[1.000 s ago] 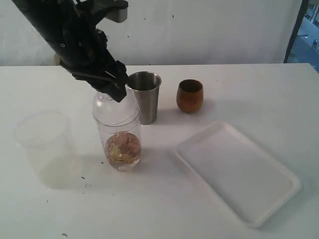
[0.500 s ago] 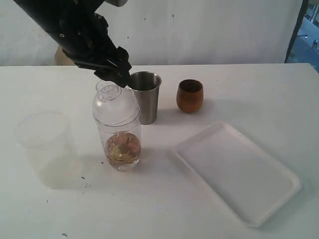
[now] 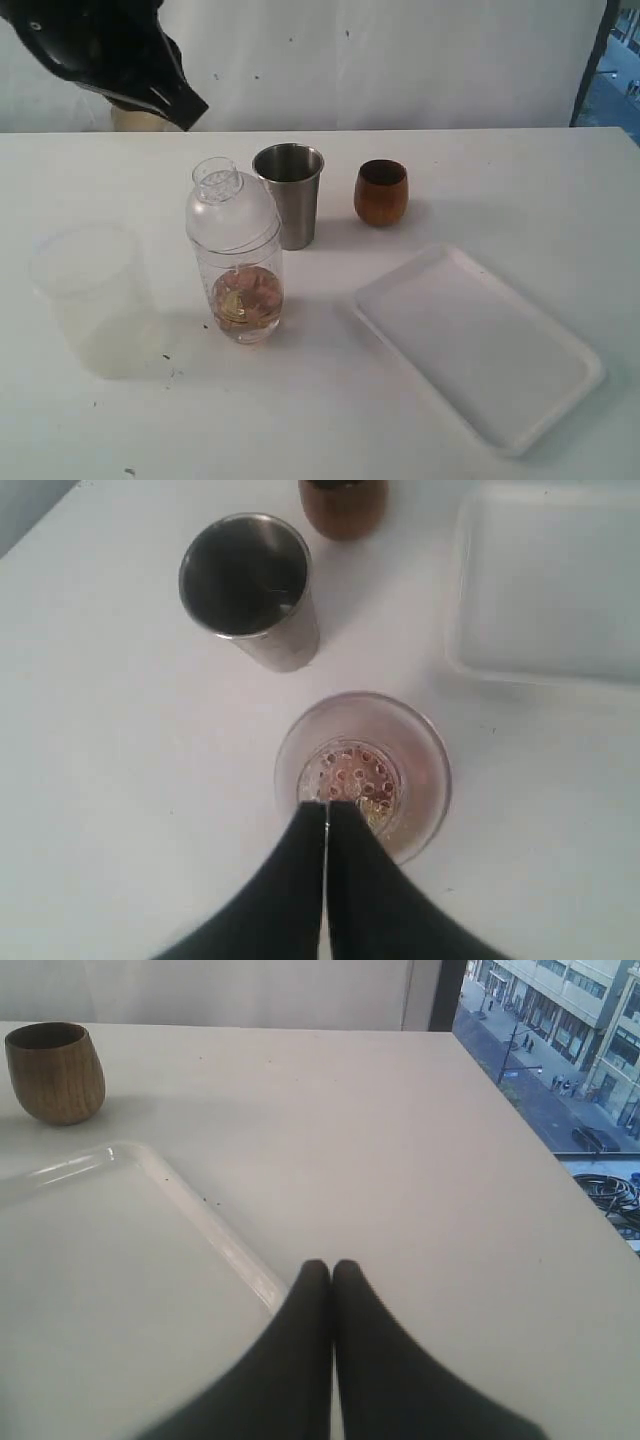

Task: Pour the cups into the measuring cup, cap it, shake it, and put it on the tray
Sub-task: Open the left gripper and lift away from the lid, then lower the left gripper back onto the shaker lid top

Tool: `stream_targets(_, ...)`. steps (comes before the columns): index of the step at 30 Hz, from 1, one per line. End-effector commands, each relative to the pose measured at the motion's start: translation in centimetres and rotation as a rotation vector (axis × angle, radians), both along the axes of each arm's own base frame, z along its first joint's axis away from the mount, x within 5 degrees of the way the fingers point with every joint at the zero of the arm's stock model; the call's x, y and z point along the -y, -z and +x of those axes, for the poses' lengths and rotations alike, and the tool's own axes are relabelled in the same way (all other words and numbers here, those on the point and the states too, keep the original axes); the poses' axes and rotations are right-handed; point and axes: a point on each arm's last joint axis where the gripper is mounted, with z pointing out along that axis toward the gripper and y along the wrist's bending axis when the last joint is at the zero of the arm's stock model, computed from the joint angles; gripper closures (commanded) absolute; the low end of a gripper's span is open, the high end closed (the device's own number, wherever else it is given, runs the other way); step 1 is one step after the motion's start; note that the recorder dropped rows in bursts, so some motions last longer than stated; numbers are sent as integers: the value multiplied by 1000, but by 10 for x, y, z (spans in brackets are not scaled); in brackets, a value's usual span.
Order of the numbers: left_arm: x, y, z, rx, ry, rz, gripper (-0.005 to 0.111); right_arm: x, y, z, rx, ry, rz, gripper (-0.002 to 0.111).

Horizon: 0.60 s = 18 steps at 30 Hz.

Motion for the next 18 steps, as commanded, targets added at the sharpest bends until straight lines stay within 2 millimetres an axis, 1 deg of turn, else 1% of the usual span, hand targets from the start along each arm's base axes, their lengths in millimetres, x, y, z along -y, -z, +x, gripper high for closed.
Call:
stream_targets(1,-7,-6,-24,43,29,-110,107,0,1,0,4,9,7,108)
stream_targets(3,-8,3,-28,60,48,-121,107,0,1,0,4,9,7,108)
stream_targets(8,-4,34,-20,114,30,-168,107,0,1,0,4,9,7,108)
stream_targets(12,2,43,-14,177,47,-217,107,0,1,0,4,9,7,108)
stream_targets(14,5,48,-11,178,59,-221,107,0,1,0,4,9,7,108)
stream_targets(18,9,63,-5,123,67,-186,107,0,1,0,4,9,7,108)
